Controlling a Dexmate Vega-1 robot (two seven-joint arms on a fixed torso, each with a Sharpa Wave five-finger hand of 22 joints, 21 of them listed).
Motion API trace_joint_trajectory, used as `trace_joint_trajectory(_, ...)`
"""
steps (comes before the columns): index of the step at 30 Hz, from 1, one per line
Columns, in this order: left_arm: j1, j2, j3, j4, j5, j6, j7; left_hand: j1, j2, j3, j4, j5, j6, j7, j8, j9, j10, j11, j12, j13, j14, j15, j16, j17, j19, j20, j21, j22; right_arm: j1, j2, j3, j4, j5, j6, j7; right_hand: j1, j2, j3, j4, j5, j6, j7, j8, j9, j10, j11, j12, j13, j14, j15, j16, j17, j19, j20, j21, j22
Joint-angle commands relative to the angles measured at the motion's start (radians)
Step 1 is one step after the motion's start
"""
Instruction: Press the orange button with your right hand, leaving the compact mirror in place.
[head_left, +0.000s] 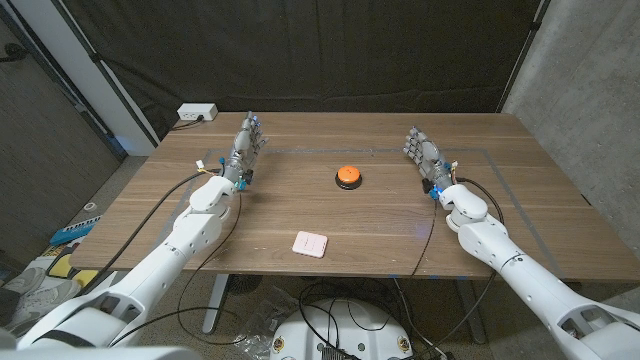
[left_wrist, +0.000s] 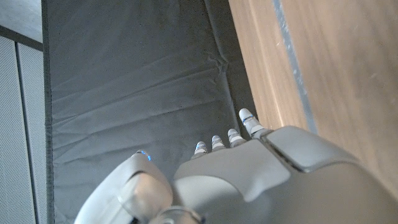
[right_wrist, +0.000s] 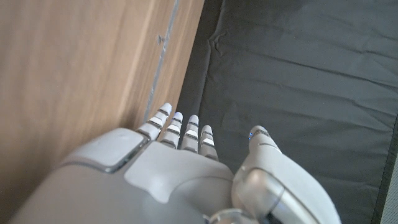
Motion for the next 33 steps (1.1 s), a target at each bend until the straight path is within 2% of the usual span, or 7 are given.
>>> trace_joint_trajectory(1, -0.070, -0.094, -0.165, 0.225, 0.105, 0.004, -0.391, 0.005, -0.001, -0.001, 0.006, 0.004, -0.071, -0.003, 0.006, 0.004, -0.066, -0.001, 0.007, 0.003, -0.076, -0.030, 0.005, 0.002, -0.061, -0.001, 0.004, 0.004, -0.126, 0.092, 0.059, -0.228, -0.216, -0.067, -0.125, 0.011, 0.000, 0.004, -0.001, 0.004, 0.006, 0.004, 0.007, 0.003, 0.012, 0.001, 0.005, 0.001, -0.004, 0.008, 0.007, 0.003, -0.001, 0.004, 0.006, 0.005)
trace_joint_trajectory(5, -0.054, -0.120, -0.204, 0.201, 0.144, 0.016, -0.395, 0.005, -0.001, -0.002, 0.006, 0.005, -0.072, -0.004, 0.006, 0.004, -0.067, -0.003, 0.007, 0.003, -0.076, -0.031, 0.005, 0.002, -0.061, -0.001, 0.003, 0.004, -0.129, 0.106, 0.083, -0.233, -0.257, -0.071, -0.108, 0.010, 0.000, 0.003, -0.002, 0.004, 0.006, 0.000, 0.007, 0.003, 0.012, 0.002, 0.005, 0.001, -0.005, 0.008, 0.007, 0.003, -0.002, 0.004, 0.005, 0.006)
trace_joint_trajectory(16, -0.018, -0.166, -0.262, 0.133, 0.215, 0.052, -0.376, 0.005, -0.001, -0.003, 0.006, 0.006, -0.073, -0.005, 0.007, 0.004, -0.066, 0.004, 0.008, 0.003, -0.076, -0.025, 0.005, 0.002, -0.060, -0.001, 0.000, 0.005, -0.133, 0.094, 0.113, -0.277, -0.415, -0.114, -0.110, 0.009, 0.011, 0.007, 0.000, 0.004, 0.030, -0.005, 0.015, 0.003, 0.022, 0.006, 0.009, 0.001, -0.010, 0.007, 0.007, 0.005, -0.004, -0.009, 0.001, 0.006)
trace_joint_trajectory(25, -0.008, -0.187, -0.282, 0.109, 0.245, 0.063, -0.368, 0.006, -0.001, -0.004, 0.005, 0.007, -0.073, -0.005, 0.007, 0.004, -0.066, 0.004, 0.008, 0.003, -0.076, -0.023, 0.005, 0.002, -0.059, 0.000, -0.001, 0.005, -0.135, 0.080, 0.094, -0.313, -0.613, -0.128, -0.166, -0.021, 0.020, 0.000, 0.025, 0.000, 0.050, -0.008, 0.019, 0.003, 0.035, -0.002, 0.012, 0.001, 0.007, -0.007, 0.017, 0.011, 0.010, -0.016, 0.003, 0.006)
trace_joint_trajectory(27, -0.008, -0.189, -0.284, 0.107, 0.250, 0.064, -0.368, 0.006, -0.001, -0.004, 0.005, 0.007, -0.073, -0.005, 0.007, 0.004, -0.067, 0.005, 0.008, 0.003, -0.076, -0.023, 0.005, 0.002, -0.059, 0.000, -0.001, 0.005, -0.137, 0.077, 0.086, -0.332, -0.674, -0.148, -0.193, -0.020, 0.026, 0.003, 0.026, 0.001, 0.052, -0.009, 0.019, 0.003, 0.034, -0.004, 0.012, 0.001, 0.008, -0.008, 0.017, 0.011, 0.011, -0.018, 0.003, 0.006)
trace_joint_trajectory(30, -0.009, -0.194, -0.287, 0.107, 0.255, 0.065, -0.368, 0.006, -0.001, -0.005, 0.005, 0.007, -0.073, -0.005, 0.007, 0.004, -0.066, 0.006, 0.008, 0.003, -0.076, -0.023, 0.005, 0.002, -0.059, 0.000, -0.002, 0.005, -0.141, 0.071, 0.074, -0.368, -0.760, -0.193, -0.223, -0.002, 0.044, 0.023, 0.021, 0.007, 0.065, -0.011, 0.021, 0.003, 0.042, -0.009, 0.013, 0.001, 0.015, -0.016, 0.016, 0.007, 0.021, -0.028, 0.004, 0.006)
trace_joint_trajectory(33, -0.011, -0.197, -0.290, 0.108, 0.259, 0.068, -0.370, 0.006, -0.001, -0.005, 0.005, 0.007, -0.073, -0.005, 0.007, 0.004, -0.066, 0.005, 0.008, 0.003, -0.077, -0.024, 0.005, 0.002, -0.059, 0.000, -0.003, 0.005, -0.142, 0.054, 0.059, -0.396, -0.836, -0.223, -0.229, 0.014, 0.047, 0.037, 0.014, 0.011, 0.078, -0.013, 0.023, 0.003, 0.052, -0.012, 0.016, 0.000, 0.026, -0.017, 0.017, 0.004, 0.025, -0.028, 0.004, 0.006)
